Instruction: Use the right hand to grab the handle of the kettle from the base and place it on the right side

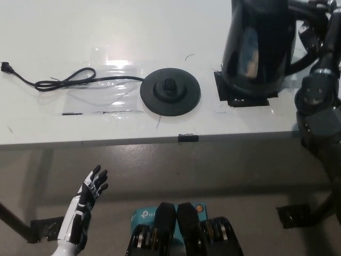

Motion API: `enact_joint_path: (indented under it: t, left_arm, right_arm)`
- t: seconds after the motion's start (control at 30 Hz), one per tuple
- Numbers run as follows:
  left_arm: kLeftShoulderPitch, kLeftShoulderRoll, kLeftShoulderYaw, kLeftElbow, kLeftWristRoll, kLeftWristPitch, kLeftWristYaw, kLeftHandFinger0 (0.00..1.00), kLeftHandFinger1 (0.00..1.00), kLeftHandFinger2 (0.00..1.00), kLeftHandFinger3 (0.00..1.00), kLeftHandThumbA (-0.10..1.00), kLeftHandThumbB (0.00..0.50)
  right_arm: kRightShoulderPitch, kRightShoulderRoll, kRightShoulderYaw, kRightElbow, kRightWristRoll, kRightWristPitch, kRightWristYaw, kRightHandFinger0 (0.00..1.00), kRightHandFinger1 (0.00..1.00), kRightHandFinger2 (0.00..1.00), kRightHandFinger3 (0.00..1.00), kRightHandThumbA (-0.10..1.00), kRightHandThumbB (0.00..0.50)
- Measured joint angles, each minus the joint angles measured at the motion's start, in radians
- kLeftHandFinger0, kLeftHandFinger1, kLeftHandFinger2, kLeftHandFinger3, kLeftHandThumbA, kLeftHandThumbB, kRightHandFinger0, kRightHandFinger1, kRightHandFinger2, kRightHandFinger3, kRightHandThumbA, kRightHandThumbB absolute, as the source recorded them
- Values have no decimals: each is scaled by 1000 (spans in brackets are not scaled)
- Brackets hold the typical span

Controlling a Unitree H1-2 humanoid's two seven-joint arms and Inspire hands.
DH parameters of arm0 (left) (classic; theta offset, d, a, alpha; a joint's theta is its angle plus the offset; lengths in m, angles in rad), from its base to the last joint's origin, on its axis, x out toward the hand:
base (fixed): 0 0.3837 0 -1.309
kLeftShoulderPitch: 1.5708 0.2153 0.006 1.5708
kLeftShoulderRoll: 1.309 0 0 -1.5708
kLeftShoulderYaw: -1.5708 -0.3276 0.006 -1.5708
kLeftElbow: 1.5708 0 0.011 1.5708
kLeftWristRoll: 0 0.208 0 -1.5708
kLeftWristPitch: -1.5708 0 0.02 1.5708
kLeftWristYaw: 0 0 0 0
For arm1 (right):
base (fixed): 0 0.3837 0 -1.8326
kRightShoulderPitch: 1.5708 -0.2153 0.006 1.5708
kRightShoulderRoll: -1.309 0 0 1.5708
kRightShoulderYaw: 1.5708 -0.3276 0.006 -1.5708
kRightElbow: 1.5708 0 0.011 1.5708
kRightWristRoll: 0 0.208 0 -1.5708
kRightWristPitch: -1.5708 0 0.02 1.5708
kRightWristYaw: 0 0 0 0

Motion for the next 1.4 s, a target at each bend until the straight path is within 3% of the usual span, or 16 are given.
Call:
enact_joint_path:
  t: [0.03, 0.07, 0.1, 0.13, 0.17, 0.23, 0.33, 0.73, 0.97, 1.07, 1.2, 1.4]
  left_arm:
    - [0, 0, 0, 0, 0, -1, 0, 1000, 1000, 1000, 1000, 1000, 500]
    - [0, 0, 0, 0, 0, -2, 0, 1000, 1000, 1000, 1000, 1000, 500]
    - [0, 0, 0, 0, 0, -3, 0, 1000, 1000, 1000, 1000, 1000, 500]
    - [0, 0, 0, 0, 0, -4, 0, 1000, 1000, 1000, 1000, 1000, 500]
    - [0, 0, 1, 0, 0, -5, 0, 1000, 1000, 1000, 1000, 1000, 500]
    - [0, 0, 2, 0, 0, -5, 0, 1000, 1000, 1000, 1000, 1000, 500]
    - [0, 0, 5, 0, -1, -6, 0, 1000, 1000, 1000, 1000, 1000, 500]
    - [-1, 0, 16, 0, -3, -9, 0, 1000, 1000, 1000, 1000, 1000, 500]
    - [-1, 0, 21, 0, -10, -9, 0, 1000, 1000, 1000, 1000, 1000, 500]
    - [-1, 1, 22, 0, -16, -9, -1, 1000, 1000, 1000, 1000, 1000, 500]
    - [-1, 2, 22, 0, -19, -9, -1, 1000, 1000, 1000, 1000, 1000, 500]
    - [-2, 2, 23, 0, -25, -8, -1, 1000, 1000, 1000, 1000, 1000, 500]
  right_arm:
    - [8, 2, 1, -4, 2, -7, 0, 151, 261, 668, 699, -25, 181]
    - [11, 2, 2, -4, 3, -12, 1, 430, 559, 908, 914, 127, 233]
    - [12, 2, 5, -4, 3, -14, 4, 631, 805, 1000, 1000, 265, 266]
    - [13, 1, 17, -3, 2, -19, 15, 749, 941, 1000, 1000, 352, 330]
    - [14, -1, 30, -3, 0, -21, 24, 1000, 1000, 1000, 1000, 462, 355]
    - [18, -5, 64, -3, -4, -28, 55, 1000, 1000, 1000, 1000, 624, 444]
    - [27, -21, 114, -4, -15, -37, 98, 1000, 1000, 1000, 1000, 658, 498]
    - [133, -99, 145, -204, -1, -47, 310, 1000, 1000, 1000, 1000, 687, 500]
    - [270, -134, 120, -495, 35, 15, 456, 1000, 1000, 1000, 1000, 796, 500]
    - [321, -144, 100, -610, 58, 37, 505, 1000, 1000, 1000, 1000, 760, 500]
    - [390, -147, 60, -732, 111, 40, 566, 1000, 1000, 1000, 1000, 1000, 500]
    - [495, -147, 1, -897, 149, 57, 598, 1000, 1000, 1000, 1000, 1000, 500]
